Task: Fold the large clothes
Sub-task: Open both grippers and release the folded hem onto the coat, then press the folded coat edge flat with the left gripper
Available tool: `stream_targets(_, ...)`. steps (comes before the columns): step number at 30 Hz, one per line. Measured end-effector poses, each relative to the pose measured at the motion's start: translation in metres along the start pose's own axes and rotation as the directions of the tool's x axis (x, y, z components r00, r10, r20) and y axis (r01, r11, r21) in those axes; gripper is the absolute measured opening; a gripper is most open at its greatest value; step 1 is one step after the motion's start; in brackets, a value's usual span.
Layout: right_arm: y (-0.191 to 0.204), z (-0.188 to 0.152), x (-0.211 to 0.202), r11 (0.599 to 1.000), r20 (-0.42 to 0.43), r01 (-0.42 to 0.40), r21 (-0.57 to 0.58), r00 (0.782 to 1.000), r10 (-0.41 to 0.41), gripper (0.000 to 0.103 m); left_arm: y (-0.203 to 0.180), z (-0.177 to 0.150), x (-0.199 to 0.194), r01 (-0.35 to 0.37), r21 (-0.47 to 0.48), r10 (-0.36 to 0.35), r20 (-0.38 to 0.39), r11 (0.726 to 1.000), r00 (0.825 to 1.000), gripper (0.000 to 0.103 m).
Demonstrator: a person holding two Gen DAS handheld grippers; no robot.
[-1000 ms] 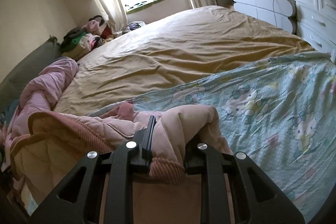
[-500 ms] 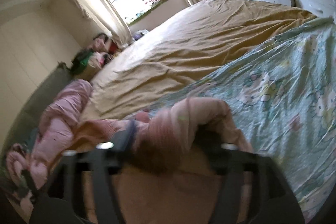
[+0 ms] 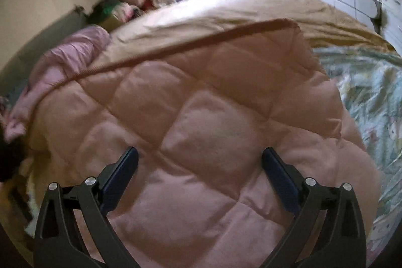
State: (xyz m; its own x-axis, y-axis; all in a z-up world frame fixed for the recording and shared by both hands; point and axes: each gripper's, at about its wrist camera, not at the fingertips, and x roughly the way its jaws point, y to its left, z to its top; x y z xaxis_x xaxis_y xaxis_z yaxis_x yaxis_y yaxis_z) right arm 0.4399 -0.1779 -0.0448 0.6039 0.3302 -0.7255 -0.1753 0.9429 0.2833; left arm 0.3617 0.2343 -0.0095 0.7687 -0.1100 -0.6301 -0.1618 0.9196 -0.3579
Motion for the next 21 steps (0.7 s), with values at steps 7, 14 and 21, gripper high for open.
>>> stream_targets(7,-0.009,0.006,0.01,1.0,-0.017,-0.003,0.031,1.0,0.004,0.099,-0.025,0.015,-0.055,-0.1,0.066,0.086,0.186,0.993,0.979,0.092)
stream_targets(14,-0.039,0.007,-0.041,0.994,0.095,-0.069,0.09,0.994,0.061,0.098,-0.003,-0.007,-0.066,-0.241,0.087,0.228,0.143,0.967,0.963,0.094)
stream_targets(21,-0.091,-0.01,-0.075,0.991,0.137,0.105,0.077,0.984,-0.115,0.098,0.049,-0.056,-0.029,-0.121,-0.088,0.113,-0.095,0.989,0.989,0.093)
